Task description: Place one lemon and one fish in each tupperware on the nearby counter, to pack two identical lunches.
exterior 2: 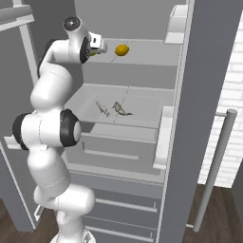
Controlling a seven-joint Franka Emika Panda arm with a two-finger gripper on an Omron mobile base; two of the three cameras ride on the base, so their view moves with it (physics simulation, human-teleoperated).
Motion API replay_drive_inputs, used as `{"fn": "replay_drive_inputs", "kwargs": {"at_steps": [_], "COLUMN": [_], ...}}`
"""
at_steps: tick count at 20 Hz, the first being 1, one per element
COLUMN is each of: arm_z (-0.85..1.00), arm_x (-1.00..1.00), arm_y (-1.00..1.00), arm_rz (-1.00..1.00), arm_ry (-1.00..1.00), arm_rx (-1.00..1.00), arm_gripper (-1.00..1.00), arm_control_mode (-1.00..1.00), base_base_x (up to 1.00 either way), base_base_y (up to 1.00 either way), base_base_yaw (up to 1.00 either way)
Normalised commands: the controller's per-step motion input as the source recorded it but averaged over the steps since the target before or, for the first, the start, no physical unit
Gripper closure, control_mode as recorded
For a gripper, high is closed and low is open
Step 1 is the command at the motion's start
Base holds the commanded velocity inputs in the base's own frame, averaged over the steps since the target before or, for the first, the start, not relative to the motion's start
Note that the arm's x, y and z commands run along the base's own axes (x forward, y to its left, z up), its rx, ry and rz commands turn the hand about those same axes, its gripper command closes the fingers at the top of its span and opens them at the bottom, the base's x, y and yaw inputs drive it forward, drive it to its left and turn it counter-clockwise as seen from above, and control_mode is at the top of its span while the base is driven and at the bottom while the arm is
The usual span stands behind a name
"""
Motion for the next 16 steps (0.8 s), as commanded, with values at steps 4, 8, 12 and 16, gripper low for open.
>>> {"fn": "replay_drive_inputs", "kwargs": {"at_steps": [4,8,12,16], "arm_z": [-0.06,-0.13,-0.35,-0.33], "arm_x": [0.43,0.29,-0.11,-0.64], "arm_y": [0.00,0.01,0.03,0.00], "arm_rz": [0.00,0.00,-0.02,-0.10], "arm_ry": [0.00,0.00,0.00,-0.03], "arm_rx": [0.00,0.00,0.00,-0.01], "arm_gripper": [-1.00,1.00,1.00,1.00], "arm_control_mode": [-1.00,-1.00,-1.00,-1.00], "base_base_x": [0.00,0.00,0.00,0.00], "base_base_y": [0.00,0.00,0.00,0.00], "base_base_yaw": [0.00,0.00,0.00,0.00]}}
